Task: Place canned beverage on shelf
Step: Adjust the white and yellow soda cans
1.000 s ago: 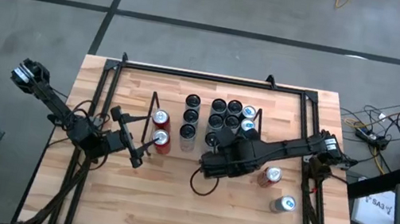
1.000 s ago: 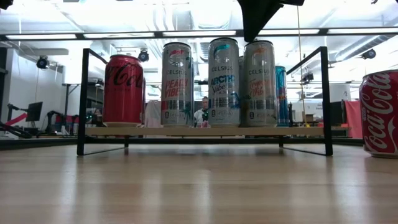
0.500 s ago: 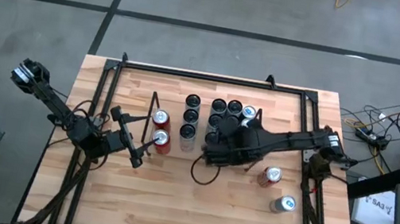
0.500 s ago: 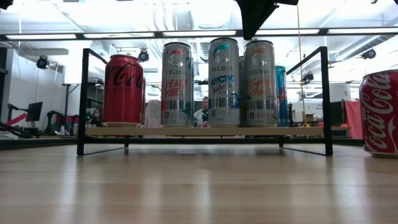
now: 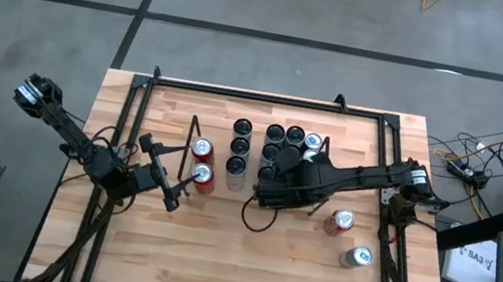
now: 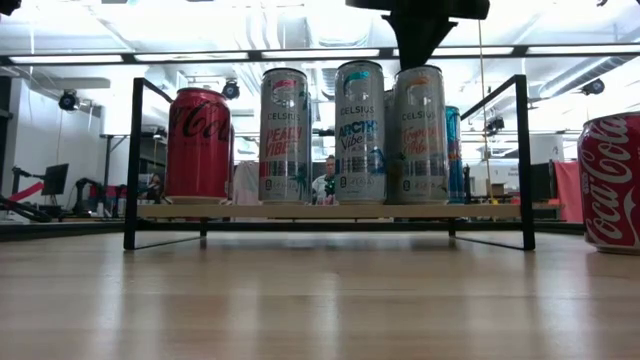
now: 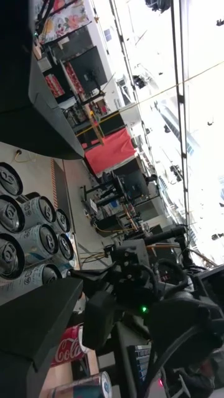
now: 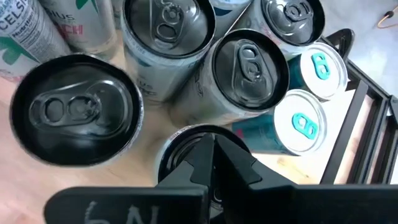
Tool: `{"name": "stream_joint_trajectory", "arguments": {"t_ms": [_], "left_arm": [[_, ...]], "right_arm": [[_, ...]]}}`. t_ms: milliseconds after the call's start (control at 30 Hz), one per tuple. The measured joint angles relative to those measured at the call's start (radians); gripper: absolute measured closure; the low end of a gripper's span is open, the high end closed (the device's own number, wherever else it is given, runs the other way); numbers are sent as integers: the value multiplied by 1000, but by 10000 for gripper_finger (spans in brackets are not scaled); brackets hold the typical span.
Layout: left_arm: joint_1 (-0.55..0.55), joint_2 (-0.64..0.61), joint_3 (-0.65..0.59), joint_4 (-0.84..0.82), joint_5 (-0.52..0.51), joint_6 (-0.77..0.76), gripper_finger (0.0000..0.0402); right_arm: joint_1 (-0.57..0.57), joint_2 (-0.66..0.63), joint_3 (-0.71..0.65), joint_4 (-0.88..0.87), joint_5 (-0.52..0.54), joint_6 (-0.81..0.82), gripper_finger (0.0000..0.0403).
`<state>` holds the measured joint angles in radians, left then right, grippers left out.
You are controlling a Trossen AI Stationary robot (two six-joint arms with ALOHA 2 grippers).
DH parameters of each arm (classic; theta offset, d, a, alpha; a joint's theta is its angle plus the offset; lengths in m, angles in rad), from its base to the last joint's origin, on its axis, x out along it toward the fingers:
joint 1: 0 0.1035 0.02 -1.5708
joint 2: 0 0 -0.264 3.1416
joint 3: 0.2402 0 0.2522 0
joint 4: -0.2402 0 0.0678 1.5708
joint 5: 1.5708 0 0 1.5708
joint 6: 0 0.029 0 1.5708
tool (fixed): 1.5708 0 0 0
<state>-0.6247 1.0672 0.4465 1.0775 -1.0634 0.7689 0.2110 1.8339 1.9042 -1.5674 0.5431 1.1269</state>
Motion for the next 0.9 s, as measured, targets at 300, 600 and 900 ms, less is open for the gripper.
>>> {"name": "stream_joint_trajectory", "arguments": {"t_ms": [300, 600, 900], "left_arm": [[0, 0, 0, 0, 0, 0, 91], [0, 0, 0, 0, 0, 0, 91], [0, 0, 0, 0, 0, 0, 91]], "right_arm": [[32, -9, 5, 9, -20, 26, 394], [32, -16, 5, 8, 11, 7, 394], [33, -69, 51, -2, -97, -69, 394]]}}
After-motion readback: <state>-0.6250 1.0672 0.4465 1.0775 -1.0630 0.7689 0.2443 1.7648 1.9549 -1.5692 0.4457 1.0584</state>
